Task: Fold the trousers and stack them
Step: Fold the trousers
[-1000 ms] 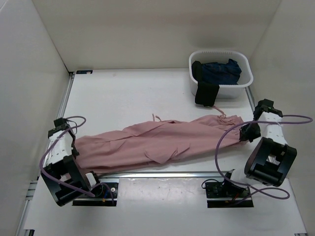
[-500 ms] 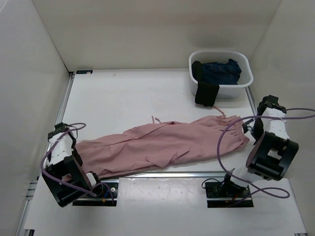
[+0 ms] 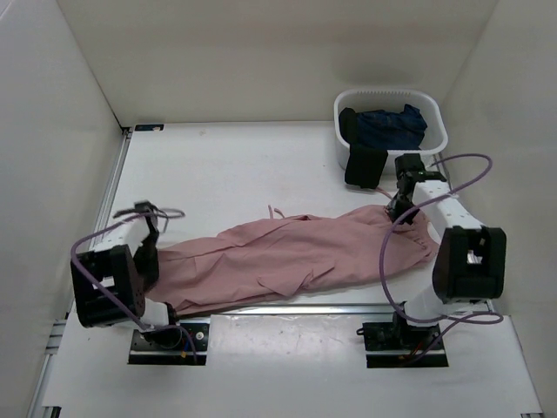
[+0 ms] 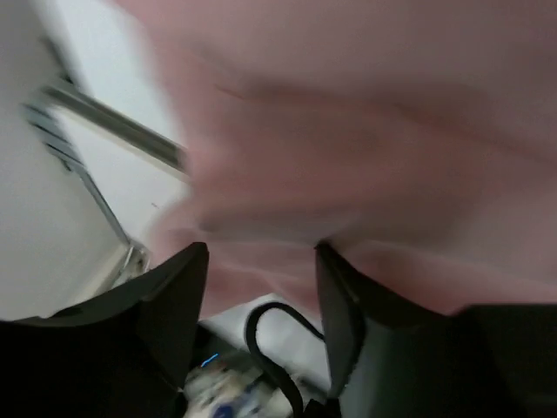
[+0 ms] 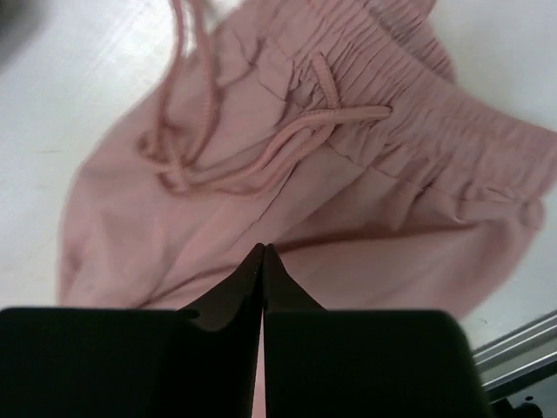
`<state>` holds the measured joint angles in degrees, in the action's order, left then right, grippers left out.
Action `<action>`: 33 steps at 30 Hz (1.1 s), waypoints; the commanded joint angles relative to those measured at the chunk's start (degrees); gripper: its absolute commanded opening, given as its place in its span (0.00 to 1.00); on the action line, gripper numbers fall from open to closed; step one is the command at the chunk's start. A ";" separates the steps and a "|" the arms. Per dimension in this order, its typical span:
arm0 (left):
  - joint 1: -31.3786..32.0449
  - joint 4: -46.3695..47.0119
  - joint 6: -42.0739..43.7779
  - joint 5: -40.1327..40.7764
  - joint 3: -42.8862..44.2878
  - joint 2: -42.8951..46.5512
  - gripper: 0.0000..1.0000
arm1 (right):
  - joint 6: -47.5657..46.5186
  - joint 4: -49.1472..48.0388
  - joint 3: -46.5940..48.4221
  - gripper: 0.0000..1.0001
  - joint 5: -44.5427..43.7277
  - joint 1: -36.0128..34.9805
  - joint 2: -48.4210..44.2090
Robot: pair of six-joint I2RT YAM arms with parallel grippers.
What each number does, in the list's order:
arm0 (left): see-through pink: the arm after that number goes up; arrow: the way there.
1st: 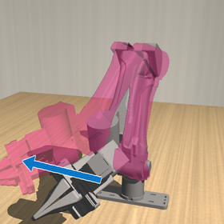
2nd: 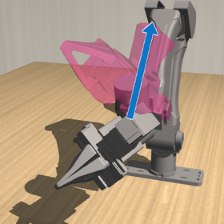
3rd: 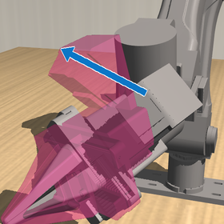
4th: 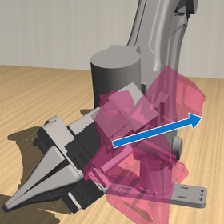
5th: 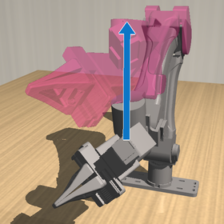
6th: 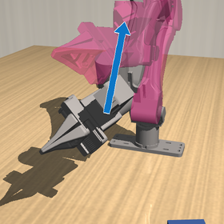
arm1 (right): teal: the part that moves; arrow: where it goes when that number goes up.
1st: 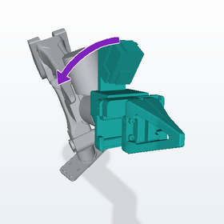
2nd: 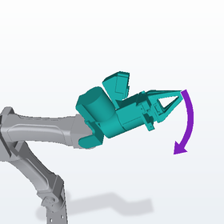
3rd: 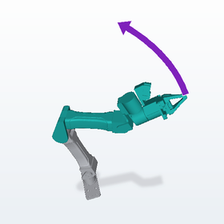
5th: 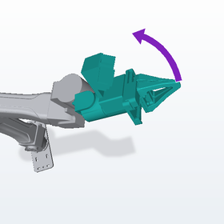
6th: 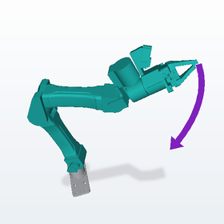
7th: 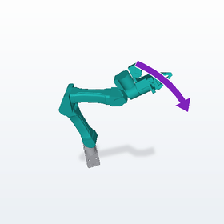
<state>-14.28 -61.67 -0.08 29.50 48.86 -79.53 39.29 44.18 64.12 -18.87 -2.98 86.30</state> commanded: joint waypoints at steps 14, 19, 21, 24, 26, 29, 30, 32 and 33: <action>8.04 22.38 0.08 6.45 10.53 -21.89 0.46 | 23.02 -6.74 -3.21 0.00 1.65 7.03 13.81; 8.75 21.33 0.08 8.64 22.67 -29.80 0.49 | 24.18 -7.53 -2.60 0.00 2.34 8.17 12.40; 9.45 19.93 0.08 9.26 23.21 -29.81 0.56 | 19.02 -7.53 0.55 0.00 4.45 8.17 13.71; 9.45 15.89 0.08 6.64 20.23 -26.48 0.67 | 8.22 -7.01 6.17 0.13 8.06 8.17 14.51; 9.45 13.52 0.08 5.31 18.56 -24.02 0.68 | 4.41 -5.00 7.68 0.25 8.59 8.17 12.15; 8.83 12.19 0.08 4.09 16.37 -22.69 0.70 | 1.76 -0.96 7.69 0.72 8.59 8.70 4.69; 8.83 11.66 0.08 4.08 15.74 -22.69 0.70 | 1.76 0.45 5.95 0.85 8.59 9.22 0.58; 8.83 10.96 0.08 3.46 13.91 -22.69 0.71 | 4.03 3.96 3.40 0.93 6.93 10.88 -3.58; 8.83 10.96 0.08 3.46 13.37 -22.69 0.71 | 5.00 6.33 1.56 0.99 6.92 11.50 -7.60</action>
<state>-5.21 -48.31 0.38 34.26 64.03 -104.71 44.77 41.91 68.47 -10.74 6.31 86.96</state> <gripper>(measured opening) 0.713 0.970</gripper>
